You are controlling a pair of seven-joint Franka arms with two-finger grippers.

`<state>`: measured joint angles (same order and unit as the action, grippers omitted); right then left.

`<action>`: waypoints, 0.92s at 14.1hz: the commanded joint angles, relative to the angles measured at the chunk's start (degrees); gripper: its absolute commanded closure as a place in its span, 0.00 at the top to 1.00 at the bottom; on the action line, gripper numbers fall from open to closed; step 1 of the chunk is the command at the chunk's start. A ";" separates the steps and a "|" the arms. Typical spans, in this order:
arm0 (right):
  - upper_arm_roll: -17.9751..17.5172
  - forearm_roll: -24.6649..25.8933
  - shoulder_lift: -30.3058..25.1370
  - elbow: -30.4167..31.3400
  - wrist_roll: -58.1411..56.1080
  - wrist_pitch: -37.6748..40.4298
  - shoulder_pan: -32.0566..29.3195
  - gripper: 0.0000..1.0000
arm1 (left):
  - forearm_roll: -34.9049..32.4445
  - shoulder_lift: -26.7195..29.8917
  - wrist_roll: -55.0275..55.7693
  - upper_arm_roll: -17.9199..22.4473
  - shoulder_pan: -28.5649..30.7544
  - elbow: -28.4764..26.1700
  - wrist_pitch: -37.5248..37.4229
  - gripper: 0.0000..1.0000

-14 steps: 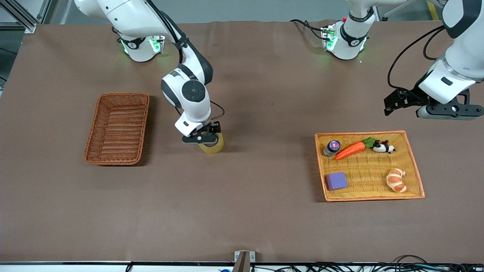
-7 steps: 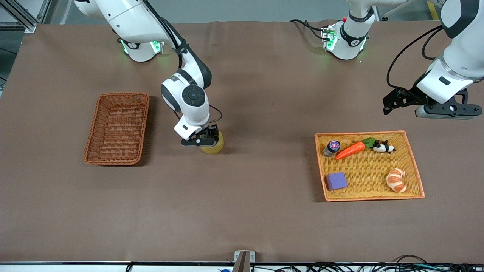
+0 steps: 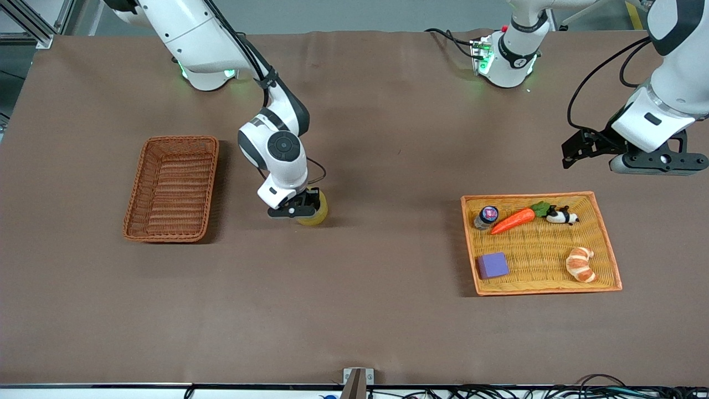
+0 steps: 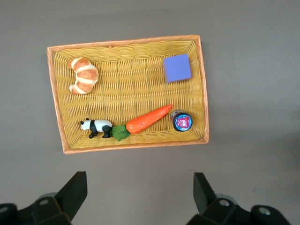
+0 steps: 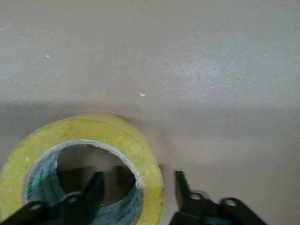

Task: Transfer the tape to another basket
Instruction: 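Lower the right gripper onto the tape roll and grasp it, then carry the tape roll with the right gripper into the wicker basket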

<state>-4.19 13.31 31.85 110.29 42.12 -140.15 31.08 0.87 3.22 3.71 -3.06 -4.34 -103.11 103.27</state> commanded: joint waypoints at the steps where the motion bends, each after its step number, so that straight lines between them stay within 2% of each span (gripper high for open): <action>1: -0.47 1.37 -0.12 0.63 1.65 -1.09 -1.02 0.43 | -1.22 -1.46 0.69 -0.98 0.73 2.30 -1.67 1.00; 3: -0.47 1.37 -0.04 0.63 2.26 -1.09 -1.02 0.13 | -1.22 -1.11 0.69 -0.80 0.82 2.65 -1.84 1.00; 4: -0.56 1.37 -0.04 0.54 3.22 -1.01 -1.02 0.02 | -1.22 -1.28 0.69 -0.63 0.82 4.31 -1.93 1.00; 8: -0.65 1.28 -1.78 0.71 4.20 0.05 -2.16 0.00 | -1.22 -1.55 0.60 -0.36 0.82 7.65 -3.86 1.00; 11: -1.08 1.28 -9.15 1.15 2.28 6.62 -5.05 0.00 | -1.22 -1.98 0.69 -0.27 0.91 10.12 -6.50 1.00; 13: -1.35 0.93 -14.16 1.15 -6.74 11.54 -9.43 0.00 | -1.22 -2.07 0.69 -0.27 2.05 10.39 -6.59 1.00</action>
<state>-4.21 13.61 25.51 109.11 41.49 -133.12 26.71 0.86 2.34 3.76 -2.95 -3.45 -94.95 98.23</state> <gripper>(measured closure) 0.780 0.000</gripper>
